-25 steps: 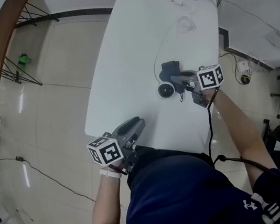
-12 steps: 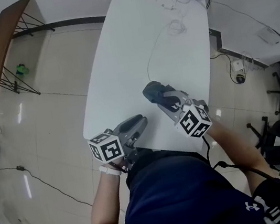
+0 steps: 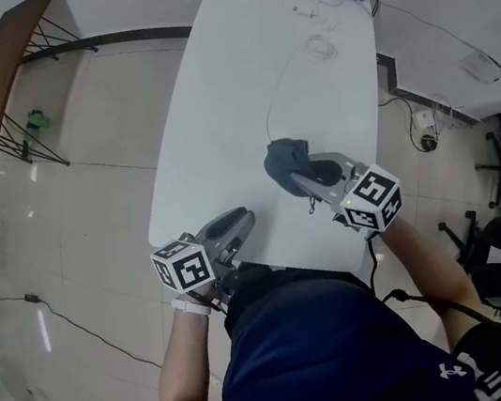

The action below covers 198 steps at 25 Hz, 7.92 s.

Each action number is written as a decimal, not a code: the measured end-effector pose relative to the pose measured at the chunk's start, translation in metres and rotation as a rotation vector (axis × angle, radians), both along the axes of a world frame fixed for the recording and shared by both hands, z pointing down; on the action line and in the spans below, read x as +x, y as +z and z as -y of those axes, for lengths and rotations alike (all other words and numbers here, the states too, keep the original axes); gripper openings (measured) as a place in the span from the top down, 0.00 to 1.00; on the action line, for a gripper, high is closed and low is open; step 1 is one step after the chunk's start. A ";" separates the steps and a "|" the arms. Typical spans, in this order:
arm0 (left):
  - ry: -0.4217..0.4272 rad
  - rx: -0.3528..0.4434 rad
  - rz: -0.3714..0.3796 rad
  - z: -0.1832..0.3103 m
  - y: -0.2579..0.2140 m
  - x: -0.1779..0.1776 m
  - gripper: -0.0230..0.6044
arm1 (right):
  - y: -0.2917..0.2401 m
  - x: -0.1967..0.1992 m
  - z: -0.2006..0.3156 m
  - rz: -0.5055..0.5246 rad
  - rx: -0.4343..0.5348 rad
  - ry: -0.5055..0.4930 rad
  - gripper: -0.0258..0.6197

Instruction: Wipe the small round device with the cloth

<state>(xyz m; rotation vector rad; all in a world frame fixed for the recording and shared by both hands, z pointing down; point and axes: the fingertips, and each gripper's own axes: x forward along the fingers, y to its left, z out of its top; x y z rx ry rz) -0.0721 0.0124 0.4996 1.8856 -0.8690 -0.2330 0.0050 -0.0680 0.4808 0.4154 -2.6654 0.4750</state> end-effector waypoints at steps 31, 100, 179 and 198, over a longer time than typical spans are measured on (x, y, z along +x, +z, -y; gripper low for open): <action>-0.099 -0.076 0.104 -0.009 0.016 -0.023 0.80 | 0.029 -0.022 0.011 -0.410 0.033 -0.819 0.85; 0.047 -0.124 0.119 0.001 0.042 -0.001 0.81 | 0.154 0.035 -0.057 -0.434 -0.552 0.265 0.85; -0.209 -0.184 0.083 0.008 0.060 -0.083 0.86 | 0.095 -0.062 -0.004 -0.512 -0.045 0.378 0.85; 0.061 -0.105 0.099 0.023 0.045 -0.001 0.86 | 0.123 0.090 -0.028 -0.358 -0.380 0.635 0.85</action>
